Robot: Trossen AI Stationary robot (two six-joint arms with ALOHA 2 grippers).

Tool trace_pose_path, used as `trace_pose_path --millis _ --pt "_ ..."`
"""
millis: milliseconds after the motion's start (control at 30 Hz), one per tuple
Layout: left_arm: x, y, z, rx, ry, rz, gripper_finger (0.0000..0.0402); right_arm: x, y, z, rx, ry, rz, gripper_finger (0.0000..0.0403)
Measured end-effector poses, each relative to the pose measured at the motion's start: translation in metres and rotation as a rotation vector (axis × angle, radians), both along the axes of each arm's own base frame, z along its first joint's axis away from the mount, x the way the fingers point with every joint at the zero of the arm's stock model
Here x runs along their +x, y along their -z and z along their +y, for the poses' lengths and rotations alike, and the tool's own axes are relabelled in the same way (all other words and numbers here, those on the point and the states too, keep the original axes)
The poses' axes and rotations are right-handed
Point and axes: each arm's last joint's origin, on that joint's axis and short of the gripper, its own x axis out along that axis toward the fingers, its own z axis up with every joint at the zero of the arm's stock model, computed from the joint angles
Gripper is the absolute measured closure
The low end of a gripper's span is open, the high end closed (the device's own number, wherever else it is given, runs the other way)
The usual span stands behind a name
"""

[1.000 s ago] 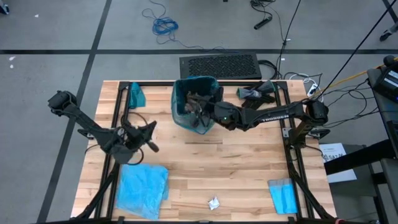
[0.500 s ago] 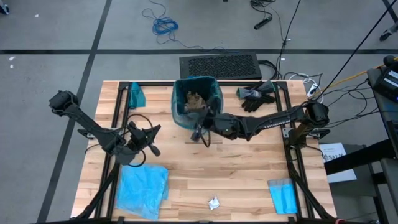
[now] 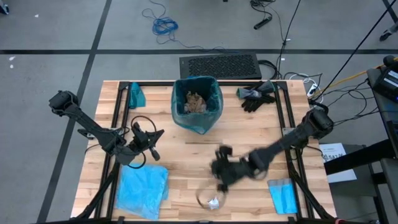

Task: Place trash/remove bag and relplace

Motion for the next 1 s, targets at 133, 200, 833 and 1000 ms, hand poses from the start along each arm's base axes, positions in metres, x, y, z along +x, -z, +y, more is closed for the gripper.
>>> trace_pose_path --millis 133,200,833,1000 --pt "0.002 0.001 -0.004 0.011 0.175 0.068 0.0402 -0.013 0.024 0.033 0.022 -0.055 0.028 0.0289" --pt "0.004 0.003 -0.01 0.004 0.376 0.124 0.0402 -0.014 0.034 0.046 0.043 -0.1 0.034 0.0289" --pt "0.002 0.011 -0.021 -0.147 0.756 0.237 0.0402 0.002 0.087 0.071 0.202 -0.227 0.1 0.0288" --pt "0.002 0.011 -0.02 -0.149 0.755 0.237 0.0402 0.004 0.099 0.069 0.212 -0.201 0.138 0.0288"
